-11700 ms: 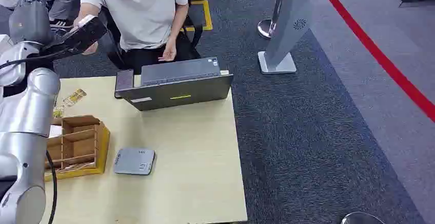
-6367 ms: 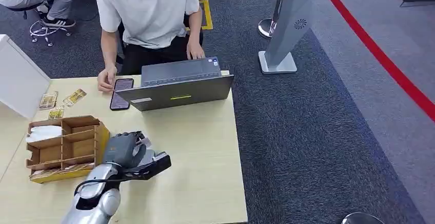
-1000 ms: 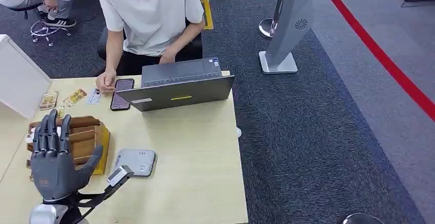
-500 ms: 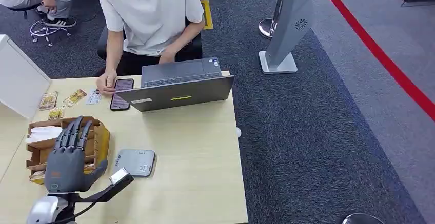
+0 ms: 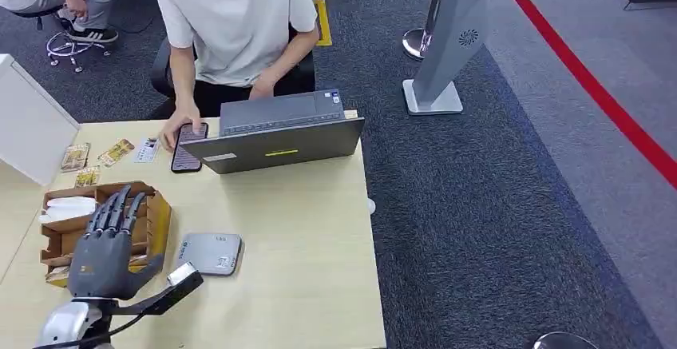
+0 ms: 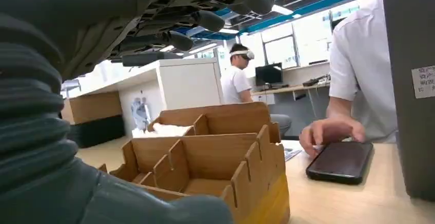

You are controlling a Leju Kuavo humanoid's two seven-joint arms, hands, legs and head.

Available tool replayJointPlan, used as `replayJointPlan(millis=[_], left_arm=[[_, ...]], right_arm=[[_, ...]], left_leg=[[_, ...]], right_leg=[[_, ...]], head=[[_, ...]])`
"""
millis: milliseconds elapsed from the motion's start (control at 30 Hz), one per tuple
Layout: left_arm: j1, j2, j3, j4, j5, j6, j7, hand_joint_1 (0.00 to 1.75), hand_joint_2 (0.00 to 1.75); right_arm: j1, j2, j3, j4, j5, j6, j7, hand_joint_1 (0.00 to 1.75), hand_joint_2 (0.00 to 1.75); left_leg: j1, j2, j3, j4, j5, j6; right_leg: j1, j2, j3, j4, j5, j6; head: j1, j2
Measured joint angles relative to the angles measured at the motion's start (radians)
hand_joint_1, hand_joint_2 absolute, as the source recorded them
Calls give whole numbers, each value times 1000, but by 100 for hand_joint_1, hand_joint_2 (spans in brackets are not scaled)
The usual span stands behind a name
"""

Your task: Pass the card to the sensor for recognition and then transmit it.

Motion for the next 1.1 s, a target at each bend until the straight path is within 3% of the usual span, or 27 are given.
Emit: replayJointPlan(millis=[433, 567, 900, 1100], left_arm=[[9, 22, 0, 0, 0, -24, 18, 0, 175], [44, 60, 0, -13, 7, -73, 18, 0, 175], [223, 190, 0, -162, 14, -61, 24, 0, 175], [253, 214, 0, -203, 12, -42, 72, 0, 175]], right_arm=[[0, -1, 0, 0, 7, 2, 0, 0, 175], [2, -1, -1, 0, 7, 3, 0, 0, 175], [5, -5, -10, 0, 2, 3, 0, 0, 175], [5, -5, -11, 0, 4, 3, 0, 0, 175]], left_leg=[[0, 0, 0, 0, 0, 0], [0, 1, 0, 0, 0, 0], [0, 1, 0, 0, -1, 0], [0, 1, 0, 0, 0, 0]], right_leg=[[0, 0, 0, 0, 0, 0], [0, 0, 0, 0, 0, 0], [0, 0, 0, 0, -1, 0], [0, 0, 0, 0, -1, 0]], head=[[0, 0], [0, 0], [0, 0], [0, 0]])
